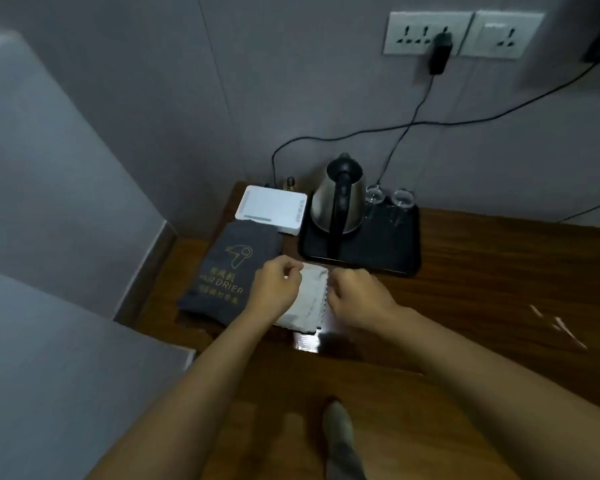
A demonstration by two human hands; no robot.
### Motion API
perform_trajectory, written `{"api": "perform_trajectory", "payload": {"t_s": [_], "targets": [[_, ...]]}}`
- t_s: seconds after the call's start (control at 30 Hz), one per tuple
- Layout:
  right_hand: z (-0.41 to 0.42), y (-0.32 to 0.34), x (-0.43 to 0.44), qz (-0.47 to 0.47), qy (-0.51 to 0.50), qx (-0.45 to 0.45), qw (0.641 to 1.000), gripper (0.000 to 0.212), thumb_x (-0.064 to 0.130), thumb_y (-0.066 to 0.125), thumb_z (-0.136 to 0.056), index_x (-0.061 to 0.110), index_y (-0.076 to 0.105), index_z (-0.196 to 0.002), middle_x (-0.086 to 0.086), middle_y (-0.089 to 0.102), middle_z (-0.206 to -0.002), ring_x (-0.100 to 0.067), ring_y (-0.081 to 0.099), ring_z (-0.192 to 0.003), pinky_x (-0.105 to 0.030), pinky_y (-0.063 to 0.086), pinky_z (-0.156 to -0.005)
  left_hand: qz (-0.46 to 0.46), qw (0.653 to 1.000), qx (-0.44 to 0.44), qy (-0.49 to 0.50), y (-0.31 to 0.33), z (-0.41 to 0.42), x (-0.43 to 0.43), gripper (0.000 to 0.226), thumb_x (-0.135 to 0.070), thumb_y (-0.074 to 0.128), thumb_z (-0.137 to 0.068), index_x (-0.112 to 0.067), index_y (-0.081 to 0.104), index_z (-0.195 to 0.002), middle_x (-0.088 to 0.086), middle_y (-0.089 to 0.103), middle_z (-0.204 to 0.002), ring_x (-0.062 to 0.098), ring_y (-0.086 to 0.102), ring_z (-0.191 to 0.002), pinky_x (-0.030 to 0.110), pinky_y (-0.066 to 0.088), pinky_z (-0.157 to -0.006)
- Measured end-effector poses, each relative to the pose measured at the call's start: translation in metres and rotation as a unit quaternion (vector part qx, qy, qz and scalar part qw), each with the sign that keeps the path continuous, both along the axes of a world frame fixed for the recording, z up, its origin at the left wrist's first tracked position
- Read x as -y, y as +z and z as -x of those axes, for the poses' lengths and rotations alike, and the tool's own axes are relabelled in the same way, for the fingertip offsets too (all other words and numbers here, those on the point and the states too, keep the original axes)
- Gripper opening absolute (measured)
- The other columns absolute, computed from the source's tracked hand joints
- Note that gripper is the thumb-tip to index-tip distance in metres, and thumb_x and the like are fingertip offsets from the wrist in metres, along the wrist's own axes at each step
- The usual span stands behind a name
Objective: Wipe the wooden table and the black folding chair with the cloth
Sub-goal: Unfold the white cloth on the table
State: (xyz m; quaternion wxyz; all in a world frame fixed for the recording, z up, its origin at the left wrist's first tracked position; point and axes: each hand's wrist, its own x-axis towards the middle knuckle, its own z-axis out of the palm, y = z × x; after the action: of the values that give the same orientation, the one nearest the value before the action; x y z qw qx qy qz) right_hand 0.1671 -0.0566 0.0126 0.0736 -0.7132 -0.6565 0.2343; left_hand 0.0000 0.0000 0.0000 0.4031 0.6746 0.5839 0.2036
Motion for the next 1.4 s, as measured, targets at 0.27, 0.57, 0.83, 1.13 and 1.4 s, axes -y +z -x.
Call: {"api": "perform_trajectory", "payload": {"t_s": [0.27, 0.57, 0.83, 1.13, 1.4], "targets": [[0.015, -0.085, -0.061, 0.053, 0.096, 0.015, 0.994, 0.028, 0.022, 0.053, -0.097, 0.01, 0.059, -0.121, -0.015, 0.063, -0.12, -0.035, 0.062, -0.104, -0.043, 0.056, -0.081, 0.121, 0.987, -0.079, 0.065, -0.096, 0.003, -0.027, 0.03, -0.017, 0.052, -0.095, -0.015, 0.062, -0.123, 0.004, 0.064, -0.125, 0.014, 0.057, -0.096, 0.028, 0.046, -0.082], [0.04, -0.168, -0.096, 0.032, 0.205, 0.09, 0.974, 0.077, 0.047, 0.063, -0.086, 0.018, 0.029, -0.148, -0.018, 0.026, -0.153, -0.041, 0.028, -0.136, -0.056, 0.038, -0.103, 0.044, 0.951, -0.294, 0.082, -0.153, 0.019, -0.022, 0.036, -0.034, 0.055, -0.097, -0.013, 0.046, -0.125, 0.009, 0.051, -0.124, 0.027, 0.05, -0.115, 0.04, 0.05, -0.081], [0.061, -0.212, -0.092, -0.052, 0.227, 0.176, 0.956, 0.083, 0.054, 0.052, -0.09, 0.016, 0.022, -0.157, -0.027, 0.032, -0.153, -0.05, 0.035, -0.131, -0.063, 0.035, -0.097, 0.035, 0.972, -0.217, 0.081, -0.168, 0.027, -0.034, 0.024, -0.033, 0.052, -0.098, -0.013, 0.051, -0.11, 0.008, 0.061, -0.108, 0.027, 0.062, -0.096, 0.04, 0.051, -0.075], [0.042, -0.178, -0.084, -0.055, 0.056, -0.112, 0.991, 0.054, 0.037, 0.061, -0.088, 0.028, 0.045, -0.139, -0.001, 0.065, -0.116, -0.026, 0.062, -0.1, -0.044, 0.053, -0.074, 0.015, 0.996, 0.045, 0.072, -0.144, 0.013, -0.042, 0.015, -0.032, 0.064, -0.091, -0.026, 0.059, -0.104, -0.01, 0.068, -0.091, 0.003, 0.066, -0.082, 0.018, 0.051, -0.062], [-0.007, -0.082, -0.038, 0.049, -0.26, -0.775, 0.573, 0.042, 0.032, 0.067, -0.082, 0.007, 0.075, -0.115, -0.018, 0.074, -0.11, -0.032, 0.071, -0.103, -0.043, 0.056, -0.09, -0.153, 0.981, 0.093, -0.074, -0.054, -0.013, -0.022, 0.018, -0.033, 0.051, -0.099, -0.034, 0.061, -0.114, -0.02, 0.06, -0.112, 0.003, 0.056, -0.11, 0.015, 0.044, -0.089]]}}
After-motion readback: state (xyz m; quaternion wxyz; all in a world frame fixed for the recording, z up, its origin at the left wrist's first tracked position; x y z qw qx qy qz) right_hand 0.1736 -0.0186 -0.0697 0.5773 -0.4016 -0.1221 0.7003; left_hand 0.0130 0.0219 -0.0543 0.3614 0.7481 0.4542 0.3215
